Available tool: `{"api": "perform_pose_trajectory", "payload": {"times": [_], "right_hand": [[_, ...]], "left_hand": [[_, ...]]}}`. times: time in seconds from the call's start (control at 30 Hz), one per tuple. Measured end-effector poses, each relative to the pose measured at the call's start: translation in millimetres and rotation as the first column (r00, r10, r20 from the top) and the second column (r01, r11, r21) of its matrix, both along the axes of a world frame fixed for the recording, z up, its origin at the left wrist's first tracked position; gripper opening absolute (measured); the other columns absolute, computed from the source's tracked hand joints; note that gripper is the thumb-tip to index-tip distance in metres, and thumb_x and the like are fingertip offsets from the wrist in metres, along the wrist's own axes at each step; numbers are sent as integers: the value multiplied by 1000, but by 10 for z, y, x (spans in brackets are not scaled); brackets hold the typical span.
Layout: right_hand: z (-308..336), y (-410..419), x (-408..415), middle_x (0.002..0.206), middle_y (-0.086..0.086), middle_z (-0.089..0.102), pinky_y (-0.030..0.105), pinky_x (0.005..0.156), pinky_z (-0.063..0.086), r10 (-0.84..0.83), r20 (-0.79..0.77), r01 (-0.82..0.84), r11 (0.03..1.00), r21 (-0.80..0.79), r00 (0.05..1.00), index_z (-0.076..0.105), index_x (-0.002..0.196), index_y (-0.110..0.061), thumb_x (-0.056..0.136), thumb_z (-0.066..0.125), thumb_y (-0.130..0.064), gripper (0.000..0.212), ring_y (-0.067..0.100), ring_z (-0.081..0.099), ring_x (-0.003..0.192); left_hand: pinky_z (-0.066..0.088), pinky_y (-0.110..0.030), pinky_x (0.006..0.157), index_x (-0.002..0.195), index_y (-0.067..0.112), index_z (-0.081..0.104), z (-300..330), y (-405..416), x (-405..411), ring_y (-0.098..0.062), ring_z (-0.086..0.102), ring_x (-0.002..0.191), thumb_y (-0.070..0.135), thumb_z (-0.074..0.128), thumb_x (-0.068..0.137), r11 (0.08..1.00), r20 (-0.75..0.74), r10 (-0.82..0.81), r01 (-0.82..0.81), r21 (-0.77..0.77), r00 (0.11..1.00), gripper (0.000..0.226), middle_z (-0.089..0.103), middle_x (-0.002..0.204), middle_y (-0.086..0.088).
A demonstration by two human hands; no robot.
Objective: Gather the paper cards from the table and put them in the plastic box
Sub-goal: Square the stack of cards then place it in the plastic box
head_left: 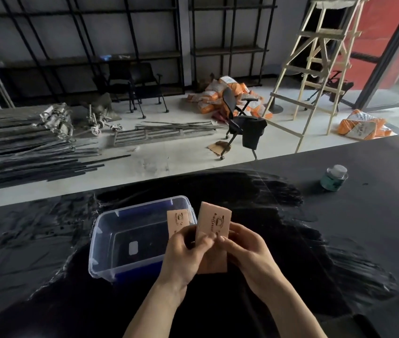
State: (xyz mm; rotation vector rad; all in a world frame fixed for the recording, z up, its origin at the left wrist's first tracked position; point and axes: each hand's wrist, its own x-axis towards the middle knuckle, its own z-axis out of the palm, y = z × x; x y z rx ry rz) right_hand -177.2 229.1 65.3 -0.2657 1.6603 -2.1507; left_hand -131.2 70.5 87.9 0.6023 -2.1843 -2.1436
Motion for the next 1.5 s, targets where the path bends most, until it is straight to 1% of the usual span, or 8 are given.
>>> {"api": "perform_pose_trajectory", "payload": {"times": [0.33,0.43,0.5,0.67,0.77,1.0,1.1,1.5], "right_hand": [[163,-489,-77,112,8,81,53,93,61,11,-77,-3,994,110,997,73,124,-20,89,79,-28,36,27,76,105],[161,-672,-103,112,2,81,40,87,64,38,-89,-27,993,117,995,73,123,-22,92,77,-33,34,20,77,104],[131,-805,-106,109,0,81,25,75,64,4,-157,29,978,208,988,74,119,-25,97,69,-33,24,17,77,99],[-81,-1009,29,116,-9,69,23,83,55,295,-697,399,649,648,654,68,123,-25,95,62,-19,29,12,62,104],[-178,-1023,176,115,-9,69,36,94,55,504,-677,387,566,728,537,70,118,-28,91,67,-27,28,17,58,112],[-295,-947,305,121,-14,69,34,104,50,588,-617,366,499,785,523,68,121,-36,92,73,-34,29,14,56,119],[-287,-849,387,121,-16,67,31,105,48,608,-596,339,492,802,524,67,120,-37,92,72,-37,29,11,54,119],[-206,-722,764,92,-14,74,26,73,63,590,-562,315,473,823,580,76,92,-33,63,98,-24,37,13,72,88]], "left_hand": [[45,-12,68,110,31,71,168,-525,45,-4,65,97,40,81,80,996,62,87,-87,10,994,33,78,98,17],[50,-8,51,106,28,73,157,-690,20,-5,69,89,38,80,81,991,77,134,-134,-4,988,28,80,90,15],[56,-19,64,105,27,75,148,-802,17,-11,71,93,37,80,82,981,92,191,-192,7,977,25,81,92,11],[54,-33,71,91,24,76,29,-1110,21,-20,73,90,32,81,80,927,144,372,-374,-17,917,14,81,84,3],[50,-31,65,91,22,75,-35,-1233,21,-25,69,93,32,78,82,903,174,429,-428,-41,887,14,78,87,-2],[54,-41,81,108,9,71,-150,-1400,-29,-34,67,104,25,76,85,916,306,397,-395,-71,865,29,76,103,-15],[48,-31,63,111,8,65,-182,-1374,-40,-26,66,92,22,74,87,940,375,337,-334,-76,863,29,74,102,-13],[45,-40,76,131,3,47,-512,-1101,-12,-28,58,98,12,74,86,980,590,198,-151,-128,783,53,64,111,-15]]}}
